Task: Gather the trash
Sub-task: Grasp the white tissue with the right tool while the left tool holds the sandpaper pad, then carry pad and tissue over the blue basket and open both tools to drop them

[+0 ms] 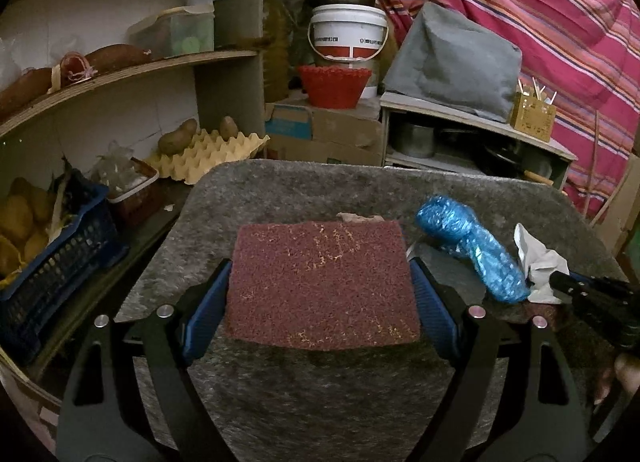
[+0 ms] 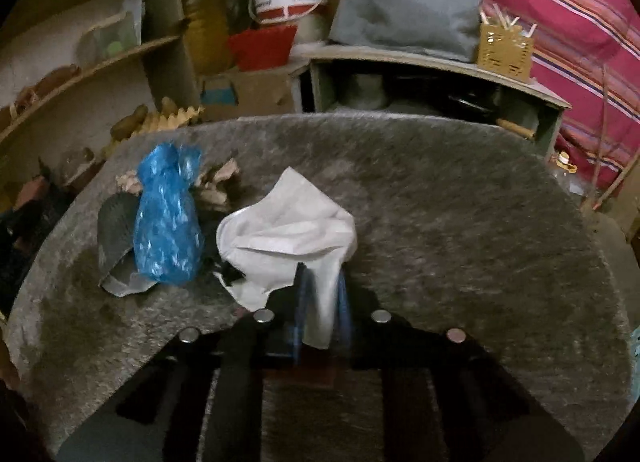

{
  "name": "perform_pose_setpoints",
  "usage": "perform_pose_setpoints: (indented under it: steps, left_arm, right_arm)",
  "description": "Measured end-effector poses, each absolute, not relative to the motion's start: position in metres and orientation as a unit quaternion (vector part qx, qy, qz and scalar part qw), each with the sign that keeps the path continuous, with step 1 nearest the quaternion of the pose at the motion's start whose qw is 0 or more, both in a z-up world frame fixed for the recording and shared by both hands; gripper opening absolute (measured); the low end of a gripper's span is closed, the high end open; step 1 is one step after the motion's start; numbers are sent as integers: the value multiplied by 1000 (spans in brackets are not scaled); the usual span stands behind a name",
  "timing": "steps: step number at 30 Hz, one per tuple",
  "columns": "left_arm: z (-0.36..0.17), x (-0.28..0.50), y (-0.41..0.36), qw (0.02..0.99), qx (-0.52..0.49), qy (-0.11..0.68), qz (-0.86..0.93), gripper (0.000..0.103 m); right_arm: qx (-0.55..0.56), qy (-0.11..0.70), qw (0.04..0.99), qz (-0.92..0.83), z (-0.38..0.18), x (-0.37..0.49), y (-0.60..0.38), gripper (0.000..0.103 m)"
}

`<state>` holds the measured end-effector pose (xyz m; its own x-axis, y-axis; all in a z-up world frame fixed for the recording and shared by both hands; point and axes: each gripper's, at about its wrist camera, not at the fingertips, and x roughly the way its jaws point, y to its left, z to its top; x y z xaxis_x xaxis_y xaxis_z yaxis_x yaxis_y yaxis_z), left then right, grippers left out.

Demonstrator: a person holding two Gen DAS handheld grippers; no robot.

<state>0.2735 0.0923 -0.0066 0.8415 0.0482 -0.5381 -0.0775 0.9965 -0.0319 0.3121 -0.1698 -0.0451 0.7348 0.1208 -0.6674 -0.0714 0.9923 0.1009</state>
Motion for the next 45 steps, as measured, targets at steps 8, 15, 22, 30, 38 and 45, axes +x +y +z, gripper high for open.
perform_pose_setpoints:
  steps: [8, 15, 22, 30, 38, 45]
  left_arm:
    - [0, 267, 59, 963, -13, 269, 20, 84]
    - [8, 260, 10, 966, -4, 259, -9, 84]
    - [7, 254, -62, 965, 23, 256, -53, 84]
    - [10, 236, -156, 961, 36, 251, -114, 84]
    - [16, 203, -246, 954, 48, 240, -175, 84]
    - [5, 180, -330, 942, 66, 248, -219, 84]
  right_arm:
    - [49, 331, 942, 34, -21, 285, -219, 5]
    - [84, 304, 949, 7, 1, 252, -281, 5]
    - [103, 279, 954, -35, 18, 203, -348, 5]
    - [115, 265, 954, -83, 26, 150, -424, 5]
    - [113, 277, 944, -139, 14, 107, -496, 5]
    - [133, 274, 935, -181, 6, 71, -548, 5]
